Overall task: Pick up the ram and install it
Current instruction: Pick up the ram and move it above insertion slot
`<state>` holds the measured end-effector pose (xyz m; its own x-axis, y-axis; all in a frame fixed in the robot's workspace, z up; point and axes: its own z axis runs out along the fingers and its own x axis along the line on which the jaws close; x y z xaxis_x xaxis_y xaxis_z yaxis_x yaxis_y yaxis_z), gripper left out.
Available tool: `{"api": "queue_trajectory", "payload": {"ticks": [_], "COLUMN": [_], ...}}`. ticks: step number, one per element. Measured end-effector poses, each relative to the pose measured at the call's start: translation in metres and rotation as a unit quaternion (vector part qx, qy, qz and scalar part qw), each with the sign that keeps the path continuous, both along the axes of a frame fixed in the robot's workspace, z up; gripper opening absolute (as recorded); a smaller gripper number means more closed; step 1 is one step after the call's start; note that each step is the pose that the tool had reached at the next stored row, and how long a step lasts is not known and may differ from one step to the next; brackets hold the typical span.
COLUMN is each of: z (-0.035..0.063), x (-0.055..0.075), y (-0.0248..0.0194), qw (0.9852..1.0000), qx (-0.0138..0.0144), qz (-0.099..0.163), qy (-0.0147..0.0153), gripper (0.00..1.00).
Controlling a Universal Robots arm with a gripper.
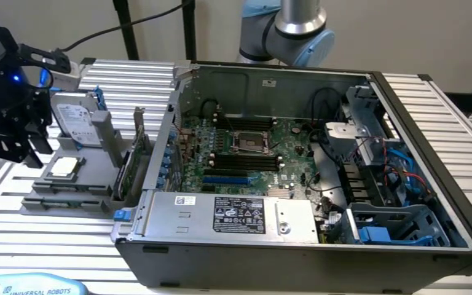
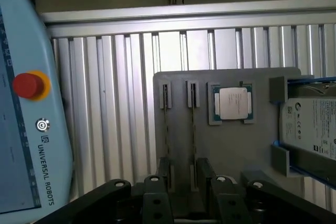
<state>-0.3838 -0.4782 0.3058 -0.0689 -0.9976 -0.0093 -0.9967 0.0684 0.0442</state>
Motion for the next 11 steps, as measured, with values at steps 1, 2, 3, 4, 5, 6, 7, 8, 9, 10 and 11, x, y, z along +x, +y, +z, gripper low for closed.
{"api": "queue_trajectory", "payload": {"ticks": [1, 2, 3, 4, 5, 6, 7, 8, 9, 10, 11], "z": [-0.0018, -0.0038, -0.0056, -0.0073, -0.0092, -0.011, -0.0128, -0.0147, -0.0165, -0.0182, -0.0201], "x": [0.0, 0.0, 0.0, 0.0, 0.0, 0.0, 0.0, 0.0, 0.0, 0.0, 0.0], "y": [-0.0002, -0.0003, -0.0005, -0.0007, -0.0009, -0.0011, -0.0013, -0.0015, -0.0018, -0.002, -0.0023], "qw": [1.0, 1.0, 1.0, 1.0, 1.0, 1.0, 1.0, 1.0, 1.0, 1.0, 1.0], "qx": [0.0, 0.0, 0.0, 0.0, 0.0, 0.0, 0.0, 0.0, 0.0, 0.0, 0.0], "qz": [0.001, 0.001, 0.002, 0.003, 0.003, 0.004, 0.005, 0.005, 0.006, 0.007, 0.007], "qy": [0.0, 0.0, 0.0, 0.0, 0.0, 0.0, 0.0, -0.0001, -0.0001, 0.0, 0.0], "gripper": [0.36, 0.36, 0.36, 0.36, 0.36, 0.36, 0.36, 0.36, 0.36, 0.36, 0.36]}}
